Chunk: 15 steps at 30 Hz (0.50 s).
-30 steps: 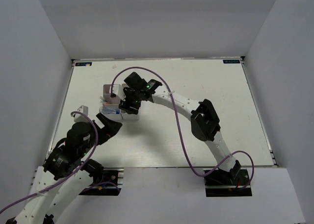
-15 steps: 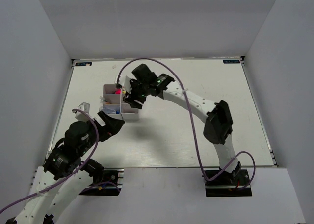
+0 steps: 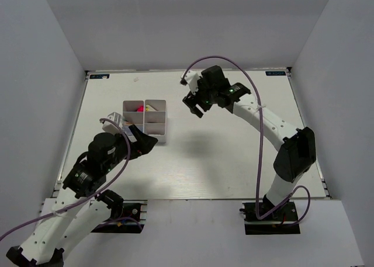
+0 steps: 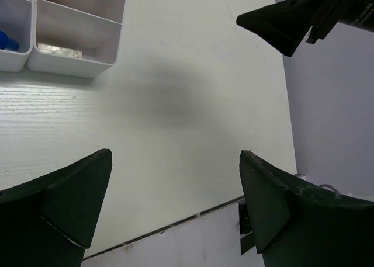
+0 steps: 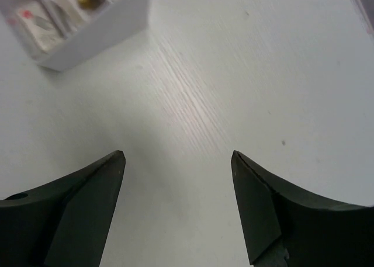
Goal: Sort the stationery into containers
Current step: Reset both arms
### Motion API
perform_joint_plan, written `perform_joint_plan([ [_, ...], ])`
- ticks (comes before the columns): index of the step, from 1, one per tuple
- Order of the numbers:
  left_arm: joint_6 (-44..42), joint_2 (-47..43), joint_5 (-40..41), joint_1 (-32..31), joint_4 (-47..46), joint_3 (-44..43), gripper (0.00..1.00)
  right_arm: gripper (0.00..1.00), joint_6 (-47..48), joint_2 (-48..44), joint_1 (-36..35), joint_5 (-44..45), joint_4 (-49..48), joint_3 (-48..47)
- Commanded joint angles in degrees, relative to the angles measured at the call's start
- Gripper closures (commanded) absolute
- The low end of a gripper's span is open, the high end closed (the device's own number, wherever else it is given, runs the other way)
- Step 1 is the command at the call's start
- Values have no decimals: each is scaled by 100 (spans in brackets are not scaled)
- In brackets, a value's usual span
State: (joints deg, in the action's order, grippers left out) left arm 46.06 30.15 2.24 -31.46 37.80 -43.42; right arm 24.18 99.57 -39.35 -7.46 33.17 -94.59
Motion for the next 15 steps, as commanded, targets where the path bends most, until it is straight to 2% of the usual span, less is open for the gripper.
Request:
perform_joint_plan([
  [1, -342, 332, -101, 26, -150, 62, 0, 20, -685, -481, 515, 902, -416, 351],
  [2, -344, 534, -101, 26, -150, 62, 0, 11, -896, -526, 795, 1122, -469, 397],
  [6, -572, 1026, -320, 26, -334, 62, 0, 10, -1345, -789, 1044, 1870, -504, 817],
  [8, -721, 1194, -321, 26, -509, 62, 0, 10, -1372, -1088, 1105, 2388, -592, 1107],
  [11, -966, 1545, -435, 26, -773, 1, 0, 10, -1329, -1562, 1202, 2740, -864, 1765],
  [15, -1274, 2073, -732, 26, -1116, -184, 0, 10, -1188, -1949, 1334, 3258, -1163, 2154],
])
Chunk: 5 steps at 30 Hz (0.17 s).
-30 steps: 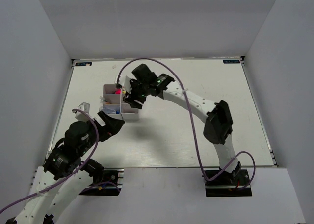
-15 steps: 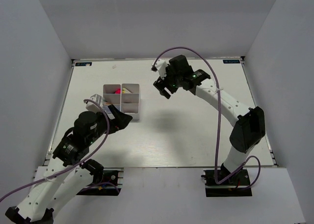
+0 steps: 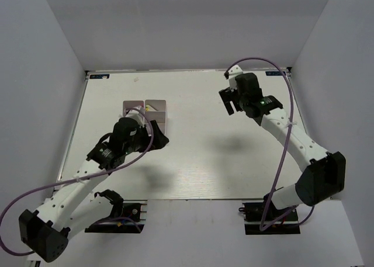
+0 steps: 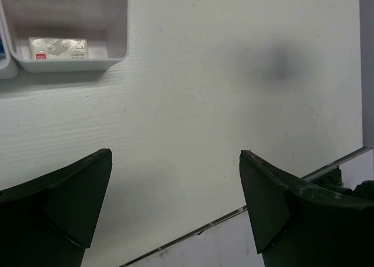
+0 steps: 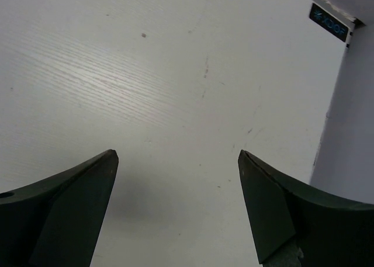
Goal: Sort the stationery into containers
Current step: Reset both arms
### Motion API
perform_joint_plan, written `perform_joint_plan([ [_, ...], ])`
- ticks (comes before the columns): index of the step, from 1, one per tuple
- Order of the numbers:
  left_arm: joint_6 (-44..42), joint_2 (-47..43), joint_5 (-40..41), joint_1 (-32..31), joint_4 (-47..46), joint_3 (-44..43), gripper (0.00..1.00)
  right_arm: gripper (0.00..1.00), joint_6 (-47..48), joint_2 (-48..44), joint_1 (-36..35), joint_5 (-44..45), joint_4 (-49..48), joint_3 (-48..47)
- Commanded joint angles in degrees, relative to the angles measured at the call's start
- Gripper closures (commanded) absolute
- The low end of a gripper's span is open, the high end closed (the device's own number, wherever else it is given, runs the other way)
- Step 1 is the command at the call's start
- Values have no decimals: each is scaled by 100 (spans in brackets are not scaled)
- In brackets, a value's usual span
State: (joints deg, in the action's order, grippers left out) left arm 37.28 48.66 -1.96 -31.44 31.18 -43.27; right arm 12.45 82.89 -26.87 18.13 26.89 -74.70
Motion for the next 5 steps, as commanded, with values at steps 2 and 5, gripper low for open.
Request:
perform_joint_plan([
  [2, -458, 406, -367, 24, -586, -348, 0, 10, 99, -405, 147, 753, -598, 262],
  [5, -511, 705, -490, -28, -745, -411, 0, 10, 223, -511, 314, 622, -641, 385],
])
